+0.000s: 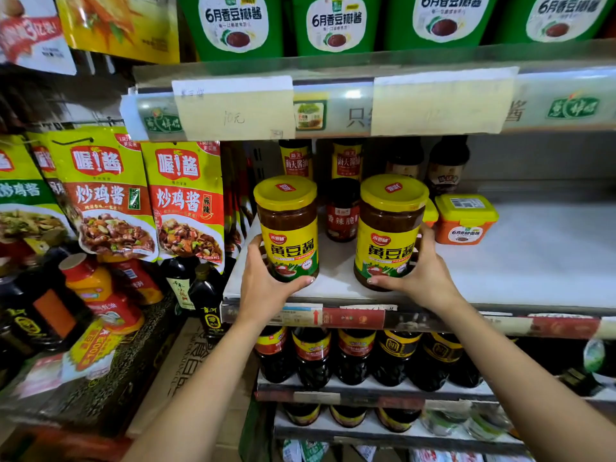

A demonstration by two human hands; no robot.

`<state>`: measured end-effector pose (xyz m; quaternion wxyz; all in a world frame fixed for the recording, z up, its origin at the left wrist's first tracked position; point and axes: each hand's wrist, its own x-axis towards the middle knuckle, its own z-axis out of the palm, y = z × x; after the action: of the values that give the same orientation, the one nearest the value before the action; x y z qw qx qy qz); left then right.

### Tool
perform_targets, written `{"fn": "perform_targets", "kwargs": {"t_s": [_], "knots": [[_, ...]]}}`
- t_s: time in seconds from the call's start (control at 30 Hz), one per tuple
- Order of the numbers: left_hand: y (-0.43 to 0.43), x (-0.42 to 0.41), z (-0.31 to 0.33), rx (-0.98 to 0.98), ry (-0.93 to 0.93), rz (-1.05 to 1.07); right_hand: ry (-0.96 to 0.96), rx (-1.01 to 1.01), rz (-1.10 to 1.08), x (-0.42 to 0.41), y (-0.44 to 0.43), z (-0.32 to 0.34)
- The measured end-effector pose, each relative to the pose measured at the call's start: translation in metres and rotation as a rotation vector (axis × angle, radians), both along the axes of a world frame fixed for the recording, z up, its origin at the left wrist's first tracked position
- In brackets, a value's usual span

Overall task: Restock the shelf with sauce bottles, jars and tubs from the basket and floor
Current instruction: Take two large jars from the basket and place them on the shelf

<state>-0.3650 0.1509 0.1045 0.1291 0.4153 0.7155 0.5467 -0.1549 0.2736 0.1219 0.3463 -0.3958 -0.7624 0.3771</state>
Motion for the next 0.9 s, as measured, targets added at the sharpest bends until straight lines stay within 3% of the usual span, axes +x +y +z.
{"fn": "perform_targets", "kwargs": {"t_s": [0.9], "knots": [[-0.008, -0.027, 0.001, -0.051, -0.033, -0.148, -0.017, 0.007, 0.017, 0.001, 0.003, -0.004]]}}
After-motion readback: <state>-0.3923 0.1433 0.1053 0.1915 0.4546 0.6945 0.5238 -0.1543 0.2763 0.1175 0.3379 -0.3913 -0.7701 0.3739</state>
